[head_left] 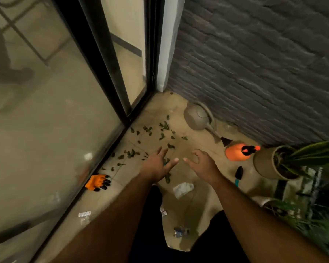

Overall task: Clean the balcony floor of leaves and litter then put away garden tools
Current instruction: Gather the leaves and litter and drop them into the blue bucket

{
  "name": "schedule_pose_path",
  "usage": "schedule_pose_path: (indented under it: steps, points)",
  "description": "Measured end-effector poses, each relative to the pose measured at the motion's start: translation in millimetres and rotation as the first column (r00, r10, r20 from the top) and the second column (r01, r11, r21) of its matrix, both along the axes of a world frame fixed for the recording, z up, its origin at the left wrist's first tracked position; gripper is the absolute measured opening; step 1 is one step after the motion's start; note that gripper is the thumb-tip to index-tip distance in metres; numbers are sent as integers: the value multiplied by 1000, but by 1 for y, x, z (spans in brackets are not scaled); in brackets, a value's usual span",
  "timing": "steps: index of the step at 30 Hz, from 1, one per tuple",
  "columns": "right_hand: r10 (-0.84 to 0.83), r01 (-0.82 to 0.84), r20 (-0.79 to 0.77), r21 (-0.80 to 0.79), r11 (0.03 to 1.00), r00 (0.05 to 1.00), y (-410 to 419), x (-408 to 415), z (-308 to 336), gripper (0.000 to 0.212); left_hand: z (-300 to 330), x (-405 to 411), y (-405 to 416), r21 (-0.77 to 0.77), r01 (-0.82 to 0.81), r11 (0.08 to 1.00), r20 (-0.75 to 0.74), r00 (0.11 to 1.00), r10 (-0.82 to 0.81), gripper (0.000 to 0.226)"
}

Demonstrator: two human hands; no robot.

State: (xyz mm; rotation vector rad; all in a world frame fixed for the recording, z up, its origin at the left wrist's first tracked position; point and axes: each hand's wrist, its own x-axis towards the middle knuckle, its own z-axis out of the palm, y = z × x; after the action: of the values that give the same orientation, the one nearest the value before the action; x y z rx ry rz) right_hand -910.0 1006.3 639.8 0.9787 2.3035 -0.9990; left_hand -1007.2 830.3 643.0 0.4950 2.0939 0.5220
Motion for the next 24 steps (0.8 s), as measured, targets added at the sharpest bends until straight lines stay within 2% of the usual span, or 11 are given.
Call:
schedule_pose_path:
  steps: [6,12,18,24]
  points:
    - [103,-102,34,-27,994,994,28,-77,-100,63,-86,-50,24,17,-74,997,-55,996,75,86]
    - [195,-197,62,30,980,979,69,-117,-267,65,-237,-79,55,22,-167,986,-152,974,169,79]
    - [232,-230,1,132,964,973,107,-126,-425,57,-390,-75,110,90,-239,967,-144,958,250,86]
    - [191,-179,-32,218,959,981,140,-99,-514,44,-492,-58,157,122,-210,970,-182,956,230,80]
